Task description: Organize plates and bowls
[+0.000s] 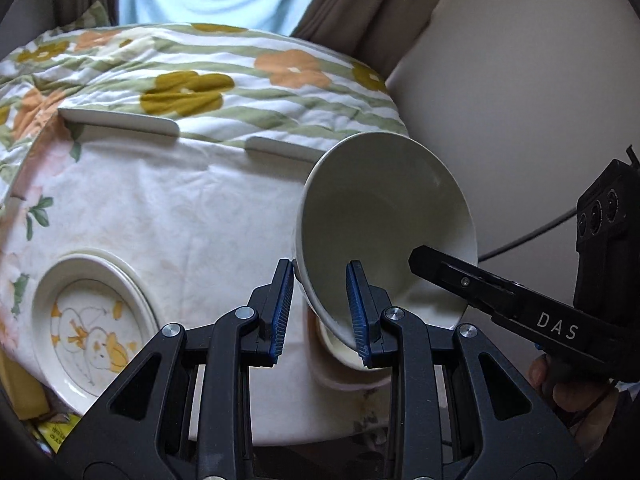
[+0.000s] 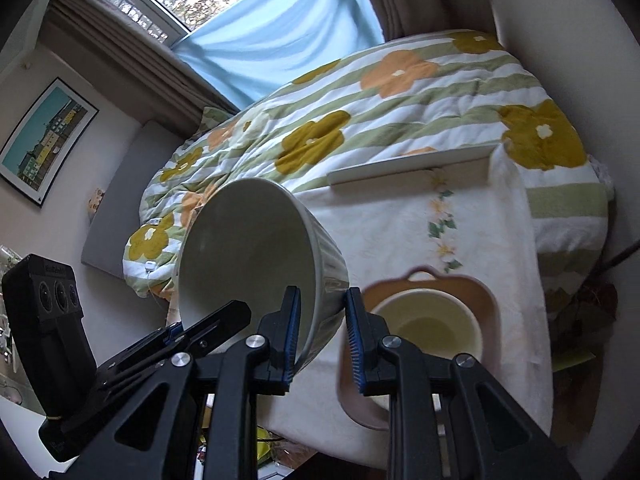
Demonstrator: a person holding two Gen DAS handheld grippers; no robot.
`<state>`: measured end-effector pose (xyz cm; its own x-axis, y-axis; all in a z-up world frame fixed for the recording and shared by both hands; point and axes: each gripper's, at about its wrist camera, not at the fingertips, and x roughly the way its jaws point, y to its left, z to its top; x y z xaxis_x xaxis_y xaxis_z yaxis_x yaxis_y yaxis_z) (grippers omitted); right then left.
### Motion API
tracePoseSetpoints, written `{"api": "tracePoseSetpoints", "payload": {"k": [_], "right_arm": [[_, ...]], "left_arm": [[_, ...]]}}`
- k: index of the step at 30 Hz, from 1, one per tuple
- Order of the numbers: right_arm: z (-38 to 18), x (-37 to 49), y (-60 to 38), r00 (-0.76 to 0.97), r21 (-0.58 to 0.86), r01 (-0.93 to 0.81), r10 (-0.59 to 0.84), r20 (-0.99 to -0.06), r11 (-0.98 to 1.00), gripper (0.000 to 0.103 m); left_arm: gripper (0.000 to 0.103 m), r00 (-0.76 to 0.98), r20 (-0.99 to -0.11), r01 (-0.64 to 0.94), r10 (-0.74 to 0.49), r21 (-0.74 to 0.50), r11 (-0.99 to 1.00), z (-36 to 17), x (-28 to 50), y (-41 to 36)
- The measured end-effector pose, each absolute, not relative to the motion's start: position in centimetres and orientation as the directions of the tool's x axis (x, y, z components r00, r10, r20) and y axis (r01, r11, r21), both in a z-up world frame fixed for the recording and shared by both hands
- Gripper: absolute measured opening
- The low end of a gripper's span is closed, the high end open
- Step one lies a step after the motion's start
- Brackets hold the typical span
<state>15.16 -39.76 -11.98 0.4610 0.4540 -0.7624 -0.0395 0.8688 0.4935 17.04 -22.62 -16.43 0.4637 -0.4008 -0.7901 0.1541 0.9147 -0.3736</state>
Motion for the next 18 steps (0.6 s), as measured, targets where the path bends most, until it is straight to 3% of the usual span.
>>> {"api": "tracePoseSetpoints", "payload": {"k": [9,18], "right_arm": [[-17.2,12.9,-44.1,0.401,0.451,0.106,0.377,-0.835,0.886,0.021],[-20.1,12.6,-44.6,0.354,0.421,0.153,0.348,-0.868,0.894,0.021]], "left_arm": [[0.024,0.288,-0.875,0.247,-0.388,-0.324,0.913,-21.9,17.1,-28.8],[0.024,0.246,-0.921,0.31,-0.302,-0.221,0.925,-24.5,17.5,-30.5]]}}
